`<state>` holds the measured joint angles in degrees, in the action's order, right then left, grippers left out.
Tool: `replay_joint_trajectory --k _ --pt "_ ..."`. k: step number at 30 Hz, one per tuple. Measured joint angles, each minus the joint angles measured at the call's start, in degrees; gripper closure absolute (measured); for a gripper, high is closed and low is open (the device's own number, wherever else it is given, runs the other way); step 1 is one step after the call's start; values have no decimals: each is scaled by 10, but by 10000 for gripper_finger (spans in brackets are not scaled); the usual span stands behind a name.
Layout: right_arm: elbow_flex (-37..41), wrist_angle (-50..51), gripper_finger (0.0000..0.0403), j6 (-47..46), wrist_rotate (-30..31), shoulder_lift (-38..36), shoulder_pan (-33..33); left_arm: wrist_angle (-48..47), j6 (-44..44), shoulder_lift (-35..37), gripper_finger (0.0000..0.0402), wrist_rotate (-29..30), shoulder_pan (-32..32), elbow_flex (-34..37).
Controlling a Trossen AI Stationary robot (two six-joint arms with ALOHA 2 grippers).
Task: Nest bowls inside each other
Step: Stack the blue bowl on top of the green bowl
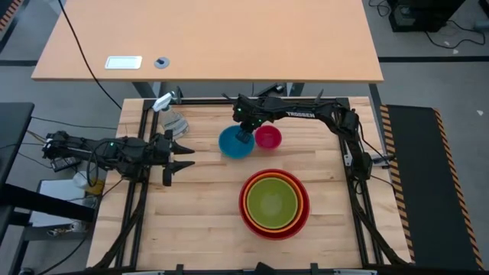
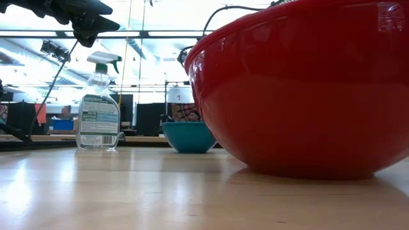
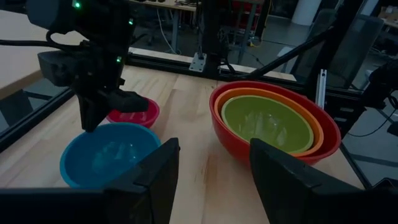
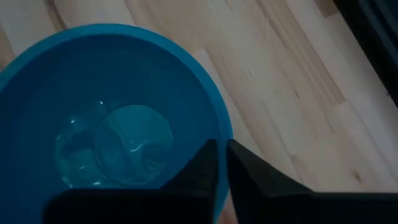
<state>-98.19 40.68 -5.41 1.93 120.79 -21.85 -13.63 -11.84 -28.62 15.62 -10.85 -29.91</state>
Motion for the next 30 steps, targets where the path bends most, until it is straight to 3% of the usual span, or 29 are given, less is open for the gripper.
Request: replay_joint_trajectory --k 7,12,17,21,24,30 --pt "2 2 262 10 6 0 -1 -9 3 0 203 0 0 -1" --pt "24 2 243 6 8 0 -7 -9 2 0 203 0 1 -1" --pt "50 2 272 20 9 0 -2 -9 8 0 203 0 1 -1" --pt "52 -17 332 19 30 0 6 -8 9 0 203 0 1 -1" --pt "50 -40 377 16 12 -3 8 -8 7 0 203 0 1 -1" --pt "49 -72 374 21 -33 -6 5 -27 6 0 203 0 1 -1"
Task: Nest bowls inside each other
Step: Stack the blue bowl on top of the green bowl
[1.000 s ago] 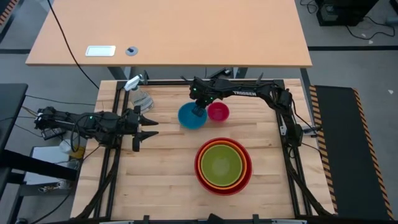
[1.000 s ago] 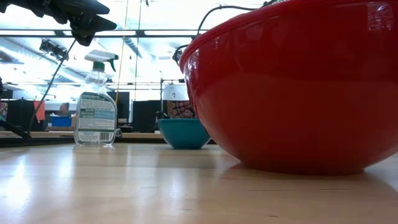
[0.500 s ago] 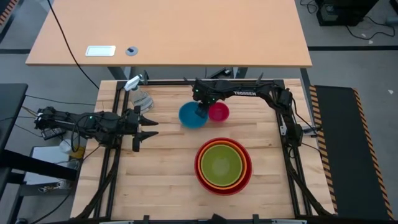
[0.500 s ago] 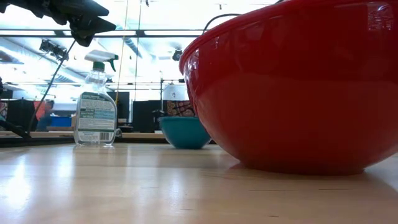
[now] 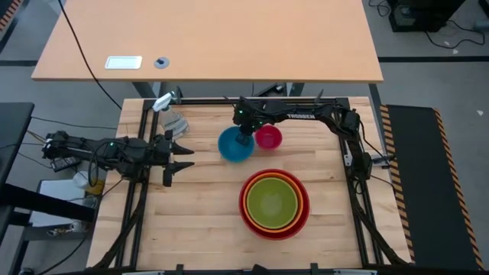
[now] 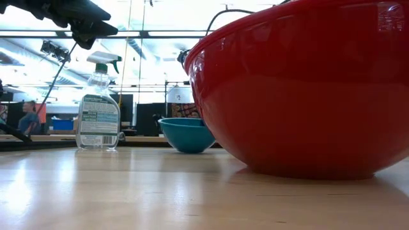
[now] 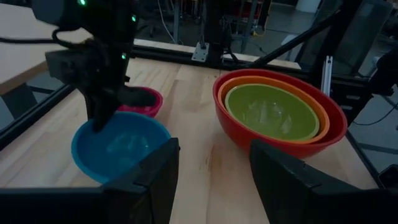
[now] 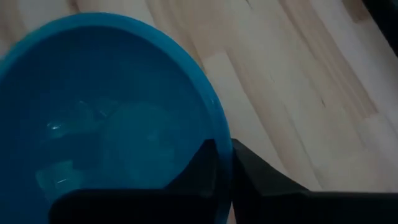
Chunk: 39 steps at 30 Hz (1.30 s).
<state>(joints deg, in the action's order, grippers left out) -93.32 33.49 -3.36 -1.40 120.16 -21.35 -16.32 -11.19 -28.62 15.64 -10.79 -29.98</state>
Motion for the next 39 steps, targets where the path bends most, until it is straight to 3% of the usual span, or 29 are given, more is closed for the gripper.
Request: replay_joint_trajectory --k 6,14,22,26,33,39 --pt "-32 2 378 11 -66 -10 1 -5 -2 0 203 0 0 0" --pt "-37 27 376 31 -75 -78 38 -26 -10 0 203 14 0 0" --pt "4 36 374 39 -82 -190 129 -34 -37 -12 203 65 0 0" --pt "54 33 373 53 -84 -256 180 -32 -38 -31 203 70 0 0" --pt "208 25 372 31 -76 -352 235 5 -36 -92 203 70 0 0" --pt "306 -2 359 -26 -58 -368 262 72 -30 -148 203 70 0 1"
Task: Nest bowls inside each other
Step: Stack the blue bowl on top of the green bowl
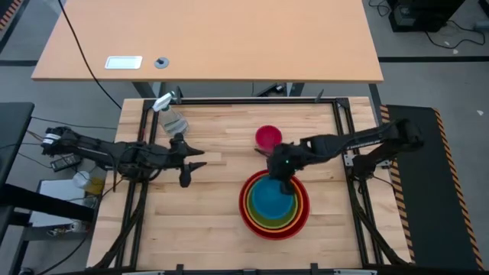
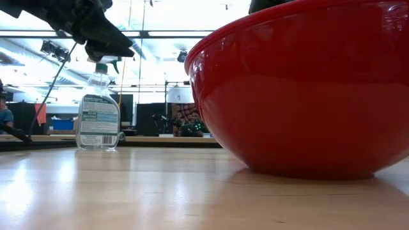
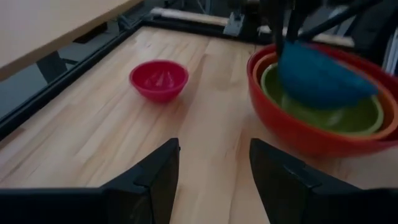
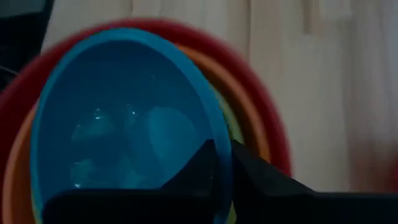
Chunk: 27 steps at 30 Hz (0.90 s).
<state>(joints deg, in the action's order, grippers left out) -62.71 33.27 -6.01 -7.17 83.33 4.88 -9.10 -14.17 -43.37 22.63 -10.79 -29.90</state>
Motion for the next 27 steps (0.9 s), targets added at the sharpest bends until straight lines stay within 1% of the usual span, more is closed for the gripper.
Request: replay_joint_trajectory --k 2,5,9,13,16,18,21,24,27 --pt "8 -2 351 -6 4 9 8 29 0 -13 203 0 0 0" --pt "13 -2 335 8 14 26 19 71 0 -26 203 1 0 0" --pt "9 -30 298 35 14 37 26 127 -18 -32 202 9 1 0" --pt "9 -33 254 45 16 25 23 126 -45 -36 202 10 1 0" --pt "9 -35 233 43 19 -8 11 122 -49 -36 202 10 1 0" --pt "9 -44 226 43 43 -29 4 124 -57 -36 202 11 1 0" --pt "10 -42 222 43 100 -45 -4 123 -63 -36 202 11 -1 0" --pt "27 -37 222 51 105 -47 -10 120 -64 -36 202 -4 -1 0" --pt "44 -38 222 64 103 -28 -3 107 -62 -36 202 -15 -1 0"
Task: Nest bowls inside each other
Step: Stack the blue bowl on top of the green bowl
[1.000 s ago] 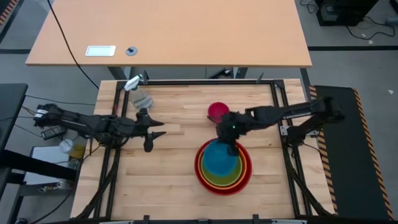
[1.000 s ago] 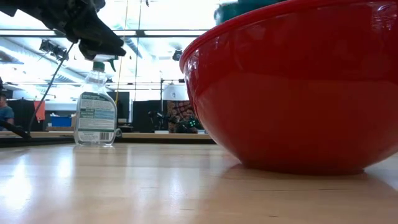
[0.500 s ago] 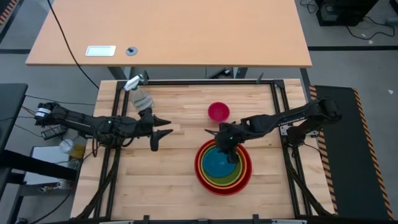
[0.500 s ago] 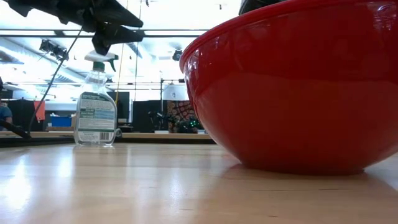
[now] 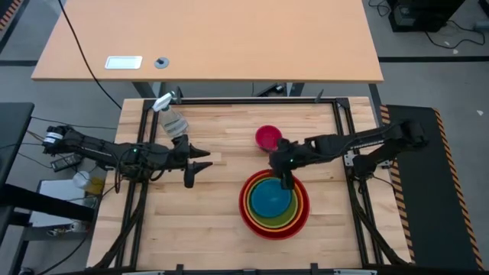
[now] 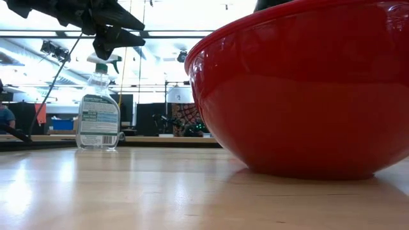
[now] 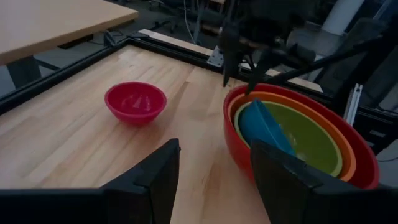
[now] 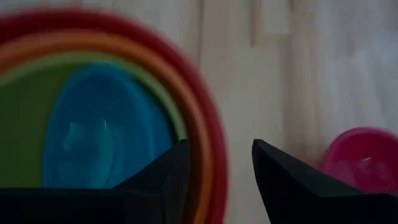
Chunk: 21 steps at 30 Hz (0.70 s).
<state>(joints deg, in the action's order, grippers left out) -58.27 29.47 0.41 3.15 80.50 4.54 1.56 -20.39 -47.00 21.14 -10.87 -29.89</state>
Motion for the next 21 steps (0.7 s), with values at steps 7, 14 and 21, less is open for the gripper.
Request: replay_joint_trajectory --k 7,14,21 --pt "12 -24 221 13 23 43 34 0 4 0 202 0 8 0" --pt "5 3 222 -6 80 45 40 -1 5 0 202 -1 8 0" --pt "-10 -14 222 -8 100 -3 52 -3 3 0 202 -1 6 0"
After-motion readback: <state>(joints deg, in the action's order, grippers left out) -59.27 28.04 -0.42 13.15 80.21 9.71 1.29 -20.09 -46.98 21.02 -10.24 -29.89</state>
